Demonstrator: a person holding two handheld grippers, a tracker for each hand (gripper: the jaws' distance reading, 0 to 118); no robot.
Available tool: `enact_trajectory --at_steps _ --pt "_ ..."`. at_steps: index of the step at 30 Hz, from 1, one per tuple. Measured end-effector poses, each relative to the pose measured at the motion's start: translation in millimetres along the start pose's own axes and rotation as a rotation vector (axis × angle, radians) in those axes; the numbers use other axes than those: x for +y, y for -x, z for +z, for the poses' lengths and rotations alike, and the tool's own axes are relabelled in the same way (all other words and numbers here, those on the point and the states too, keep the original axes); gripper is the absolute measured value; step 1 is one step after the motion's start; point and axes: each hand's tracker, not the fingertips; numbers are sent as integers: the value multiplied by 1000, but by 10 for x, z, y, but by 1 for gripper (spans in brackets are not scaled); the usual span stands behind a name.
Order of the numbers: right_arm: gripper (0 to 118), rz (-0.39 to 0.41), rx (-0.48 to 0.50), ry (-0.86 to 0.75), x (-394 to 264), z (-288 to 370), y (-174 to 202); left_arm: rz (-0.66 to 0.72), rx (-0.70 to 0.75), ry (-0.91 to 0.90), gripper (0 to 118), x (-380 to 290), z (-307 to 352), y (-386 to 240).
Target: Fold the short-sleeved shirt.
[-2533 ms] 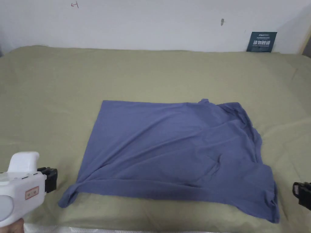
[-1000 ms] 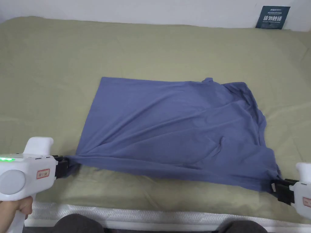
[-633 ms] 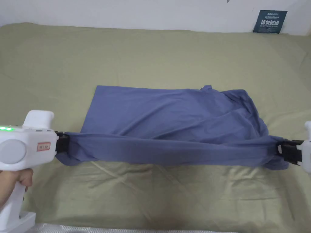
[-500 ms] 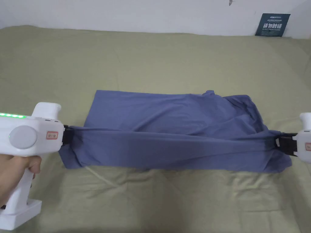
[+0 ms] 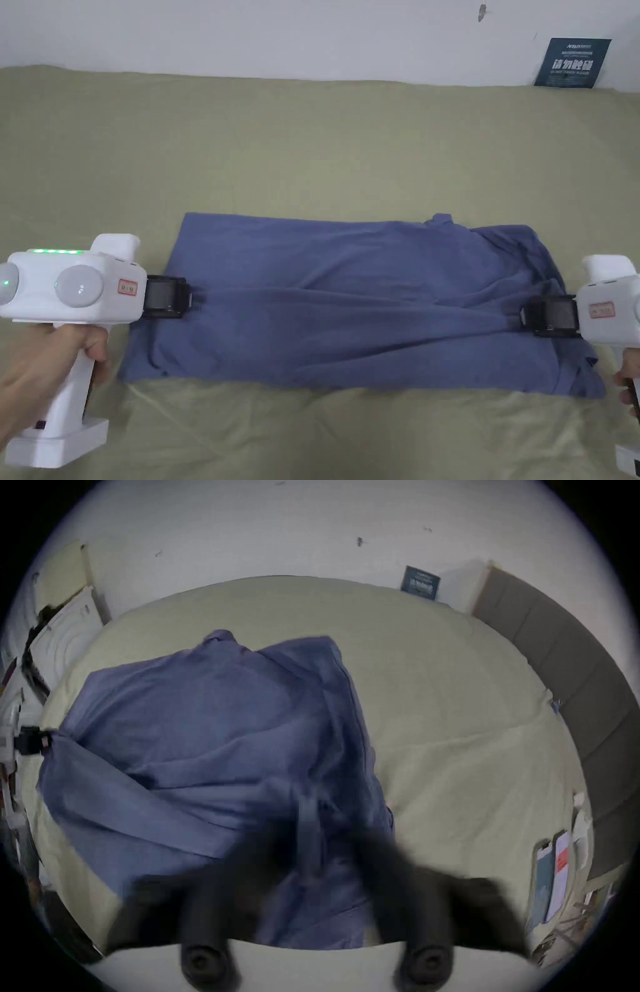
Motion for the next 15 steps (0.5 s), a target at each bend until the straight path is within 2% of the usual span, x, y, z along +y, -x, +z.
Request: enact_trajectory --at_steps 1,3,4,5,6,7,8,9,12,13,14,15 --pt "100 13 11 -31 -19 134 -5 28 24 -44 118 -44 87 24" --pt "100 -14 -11 -34 -143 288 -116 49 8 -42 117 -192 239 41" --pt "96 -29 -8 -54 -213 353 -160 65 27 -47 115 -240 319 73" --pt "83 -34 -8 -63 -222 365 -181 70 29 -52 107 -332 404 76" --pt "48 -44 -12 -77 -285 415 -223 68 21 -53 63 -415 476 72" --pt "10 -55 -17 -92 -345 459 -257 70 14 -58 0 -477 530 52" --pt "0 -67 -24 -98 -419 486 -300 60 16 -54 0 -518 564 60" --pt "0 -90 -67 -112 -534 684 -216 39 51 -92 0 -579 594 19" --pt "0 -99 -5 -80 -725 766 -268 35 -21 -39 0 -656 634 -52" --pt "0 -113 -67 -79 -712 846 -199 37 -13 -42 0 -663 632 -85" --pt "0 -91 -79 -77 -741 869 -171 36 -8 -39 4 -673 614 -129" --pt "0 -90 -72 -75 -765 880 -164 28 5 -25 40 -673 564 -160"
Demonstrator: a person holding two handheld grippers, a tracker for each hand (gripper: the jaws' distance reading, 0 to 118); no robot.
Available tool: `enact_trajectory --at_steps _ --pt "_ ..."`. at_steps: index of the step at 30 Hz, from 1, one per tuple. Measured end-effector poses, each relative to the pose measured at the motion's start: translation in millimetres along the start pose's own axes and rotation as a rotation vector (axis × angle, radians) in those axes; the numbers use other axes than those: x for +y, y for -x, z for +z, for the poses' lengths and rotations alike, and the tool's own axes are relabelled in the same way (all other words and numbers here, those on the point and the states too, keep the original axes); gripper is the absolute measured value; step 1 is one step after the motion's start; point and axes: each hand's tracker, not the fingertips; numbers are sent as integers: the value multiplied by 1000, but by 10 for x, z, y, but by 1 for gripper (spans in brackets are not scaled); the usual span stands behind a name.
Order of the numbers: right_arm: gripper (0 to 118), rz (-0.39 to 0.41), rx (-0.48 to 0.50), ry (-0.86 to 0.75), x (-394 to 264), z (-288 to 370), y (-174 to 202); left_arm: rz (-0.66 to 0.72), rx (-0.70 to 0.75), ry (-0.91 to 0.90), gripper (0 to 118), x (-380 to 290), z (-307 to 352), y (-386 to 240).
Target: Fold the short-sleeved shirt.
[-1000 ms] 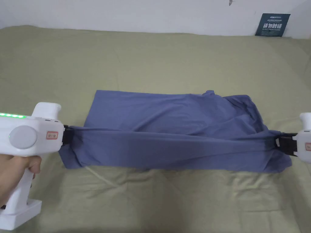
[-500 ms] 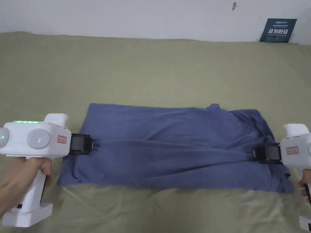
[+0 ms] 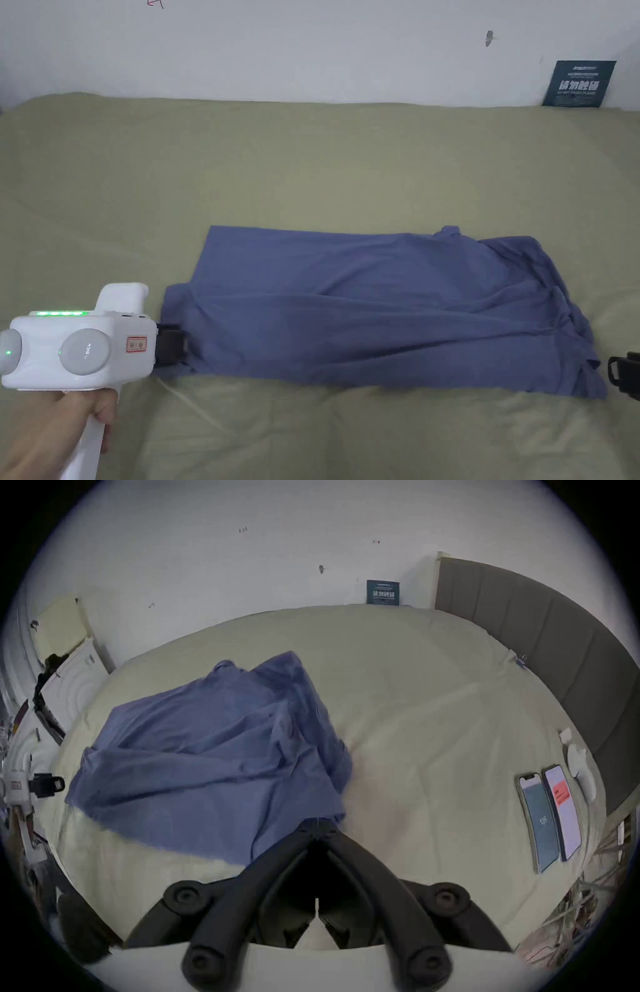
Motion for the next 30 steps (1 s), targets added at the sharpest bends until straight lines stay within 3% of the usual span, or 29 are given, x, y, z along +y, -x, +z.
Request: enact_trajectory --at_steps 1,2,8,9,10,11,12,13,14,19,20,22,25,26,27,30 --pt "0 -3 5 4 -18 2 3 -4 11 34 86 20 -63 19" --pt "0 -27 26 41 -1 -104 -66 -8 14 42 118 -29 -104 14" --pt "0 -22 41 62 -37 -232 -3 -9 82 88 113 -57 -410 26" --pt "0 -19 44 64 -26 -251 5 -4 75 87 103 -27 -391 11" --pt "0 -9 49 61 -39 -251 34 10 52 86 83 -30 -363 20" --pt "5 -11 55 62 -24 -267 40 26 22 59 52 -43 -323 30" --pt "39 -19 57 62 -4 -283 44 10 55 29 18 -58 -288 22" --pt "82 -37 73 73 19 -318 48 -6 42 11 8 -15 -282 3" --pt "114 -41 95 98 30 -331 61 -9 24 28 8 -8 -294 31" --pt "107 -18 67 122 64 -501 192 -17 27 48 8 25 -322 29" --pt "97 -9 45 142 70 -558 225 -22 29 48 8 23 -323 38" --pt "22 -13 44 152 84 -663 253 -27 30 49 8 46 -314 5" --pt "13 -28 67 134 66 -577 353 -35 35 52 8 47 -256 -2" --pt "12 60 111 120 95 -463 399 -49 57 27 8 39 -209 -24" --pt "12 71 114 115 90 -390 405 -64 72 2 7 33 -166 -33" --pt "11 43 129 119 66 -306 283 -64 62 1 7 35 -45 -45"
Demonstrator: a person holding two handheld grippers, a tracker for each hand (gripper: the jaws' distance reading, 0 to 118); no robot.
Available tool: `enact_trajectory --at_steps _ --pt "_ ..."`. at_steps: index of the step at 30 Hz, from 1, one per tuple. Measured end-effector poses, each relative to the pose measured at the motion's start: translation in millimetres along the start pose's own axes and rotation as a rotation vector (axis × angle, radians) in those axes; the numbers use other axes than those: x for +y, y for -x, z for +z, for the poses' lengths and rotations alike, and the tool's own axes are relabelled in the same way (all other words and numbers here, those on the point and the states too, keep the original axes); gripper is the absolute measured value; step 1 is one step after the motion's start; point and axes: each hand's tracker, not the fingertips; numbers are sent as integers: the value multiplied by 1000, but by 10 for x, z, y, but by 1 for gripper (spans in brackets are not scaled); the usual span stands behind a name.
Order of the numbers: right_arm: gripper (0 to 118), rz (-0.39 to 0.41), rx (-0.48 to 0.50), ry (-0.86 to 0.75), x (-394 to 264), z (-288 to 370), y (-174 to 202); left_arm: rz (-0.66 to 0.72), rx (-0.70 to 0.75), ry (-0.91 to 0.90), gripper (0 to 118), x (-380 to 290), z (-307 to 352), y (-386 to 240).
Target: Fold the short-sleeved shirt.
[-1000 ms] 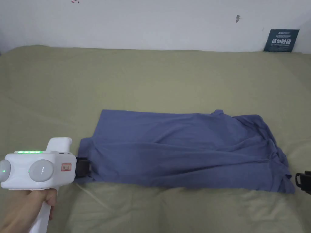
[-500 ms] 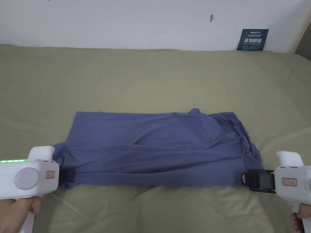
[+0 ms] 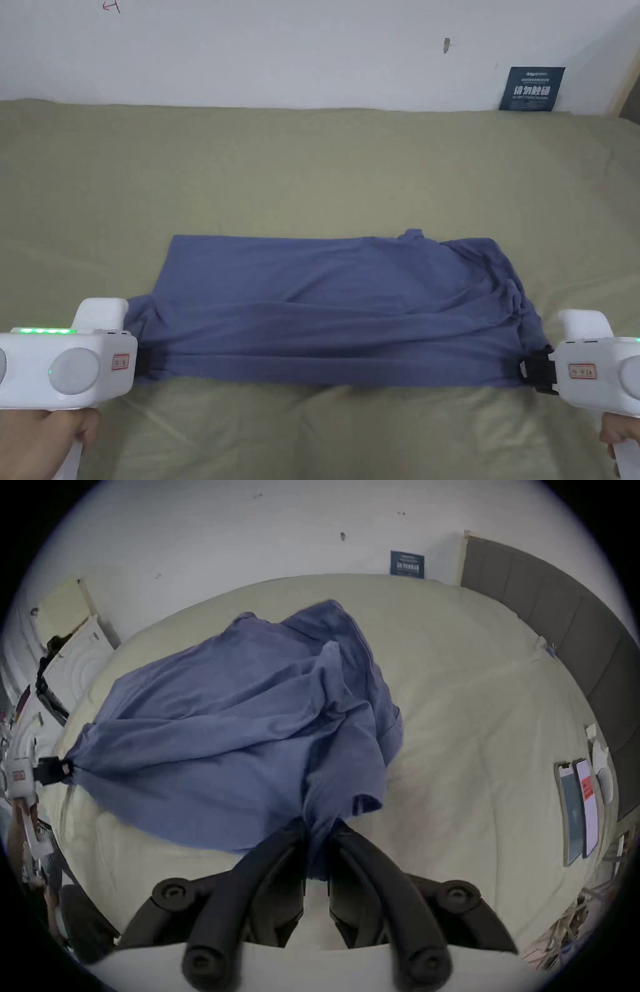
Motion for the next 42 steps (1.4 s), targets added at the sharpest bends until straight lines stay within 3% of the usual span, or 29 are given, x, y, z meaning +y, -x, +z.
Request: enact_trajectory --at_steps 3,7,15,19,24,25,26,27,28,29,30,32,34,35,36,37,39,42 --pt "11 -20 24 -28 -81 168 -112 -3 -4 -6 7 -60 136 46" --pt "11 22 37 -33 -399 548 -50 -2 -14 19 7 -306 404 146" --pt "11 -22 50 11 -1311 983 -51 23 -22 60 7 -1073 927 237" --pt "11 -66 63 32 -1485 951 -203 21 -28 73 7 -1264 997 277" --pt "17 -45 77 79 -1414 815 -97 29 -66 93 12 -1281 870 312" --pt "22 -39 54 91 -1391 825 -75 29 -66 86 18 -1275 872 330" --pt "48 -20 35 98 -1366 845 -67 32 -63 80 51 -1255 875 352" --pt "100 -7 40 82 -1334 889 -60 49 -50 45 108 -1225 905 372" --pt "118 -19 33 -26 -1361 1027 -64 56 -34 -27 118 -1163 972 386" --pt "111 -7 8 -24 -1291 1079 -44 59 -44 -52 118 -1057 1001 406" --pt "104 -10 -13 -28 -1184 1068 -35 60 -49 -60 118 -933 991 412" --pt "103 -19 -6 -94 -828 1069 -71 41 -58 -83 117 -668 948 369" --pt "90 -23 -21 -124 -513 999 -53 20 -53 -103 102 -392 853 303" --pt "68 -27 -27 -155 -353 954 -42 18 -55 -116 75 -244 779 249" --pt "23 -38 -38 -177 -287 811 -44 19 -52 -116 15 -98 660 225" --pt "0 -35 -45 -212 -156 719 -34 25 -57 -132 0 34 550 206" --pt "0 -34 -12 -190 60 581 -54 40 -74 -91 0 256 318 189" --pt "0 12 -39 -192 318 438 33 49 -55 -61 1 515 -8 192"
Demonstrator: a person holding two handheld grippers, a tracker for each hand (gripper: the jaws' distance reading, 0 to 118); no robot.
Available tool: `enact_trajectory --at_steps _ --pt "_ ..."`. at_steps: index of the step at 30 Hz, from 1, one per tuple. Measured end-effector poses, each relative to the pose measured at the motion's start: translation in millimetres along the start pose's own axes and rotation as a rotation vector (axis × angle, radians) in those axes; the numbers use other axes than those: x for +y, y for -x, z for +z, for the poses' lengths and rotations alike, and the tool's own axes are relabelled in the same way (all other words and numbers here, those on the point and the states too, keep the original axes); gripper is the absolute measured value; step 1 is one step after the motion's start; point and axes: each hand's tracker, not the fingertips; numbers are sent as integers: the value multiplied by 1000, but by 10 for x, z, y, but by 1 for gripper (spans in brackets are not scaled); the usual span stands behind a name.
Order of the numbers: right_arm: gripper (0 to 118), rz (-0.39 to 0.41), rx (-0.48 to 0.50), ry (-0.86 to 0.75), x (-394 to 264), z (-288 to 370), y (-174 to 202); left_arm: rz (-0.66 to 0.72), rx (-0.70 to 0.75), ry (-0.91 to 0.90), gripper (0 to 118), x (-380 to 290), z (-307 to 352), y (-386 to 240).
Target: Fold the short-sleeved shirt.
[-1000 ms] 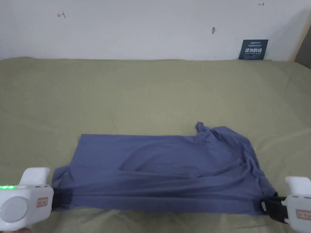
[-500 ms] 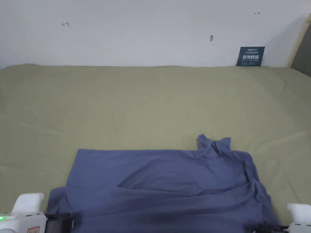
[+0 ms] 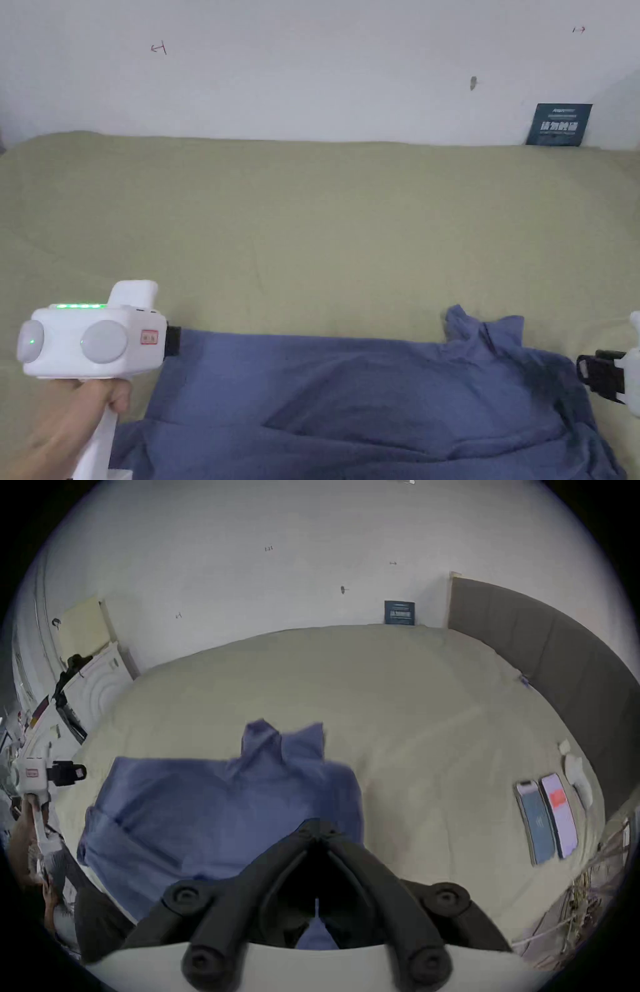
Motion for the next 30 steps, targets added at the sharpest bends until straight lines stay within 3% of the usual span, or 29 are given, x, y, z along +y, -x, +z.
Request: enact_trajectory --at_steps 1,2,3,4,7,13,14,16,18,20,21,22,23,24,25,28,29,30 --pt "0 10 -8 12 42 -83 -1 2 14 23 17 65 -141 -11" --pt "0 -34 -78 -27 21 -12 30 -2 15 34 55 111 -257 -8" --pt "0 -27 -68 -11 2 -26 61 -13 26 76 112 131 -392 -6" --pt "0 -22 -76 5 -15 -67 86 -35 47 133 118 138 -557 -11" --pt "0 -4 -67 83 26 -349 34 -93 159 122 113 83 -804 -163" --pt "0 -8 -74 139 73 -642 -238 -51 72 128 108 63 -827 -38" --pt "0 4 -66 141 63 -685 -274 -35 60 105 102 64 -771 -36" --pt "0 -4 -72 146 106 -726 -344 4 6 85 61 78 -696 -21" --pt "0 4 -69 142 114 -708 -308 -11 19 90 3 79 -709 -51" --pt "3 -3 -71 143 164 -769 -332 -60 35 97 3 78 -734 -89" --pt "18 -5 -69 157 197 -808 -348 -63 38 100 3 82 -745 -99" --pt "47 -5 -57 193 167 -838 -301 -63 38 102 3 96 -753 -101" --pt "87 -3 -39 241 161 -915 -306 -64 39 105 3 103 -758 -101" --pt "118 3 -40 252 152 -977 -310 -65 38 106 3 105 -760 -101" --pt "114 22 -21 243 117 -1060 -297 -69 38 110 3 105 -767 -102" --pt "97 71 -96 309 70 -1290 -287 -79 40 113 3 101 -771 -108" --pt "83 75 -93 319 44 -1322 -287 -74 39 114 3 104 -778 -96" --pt "46 69 -84 301 78 -1193 -214 -73 39 113 3 107 -770 -94"
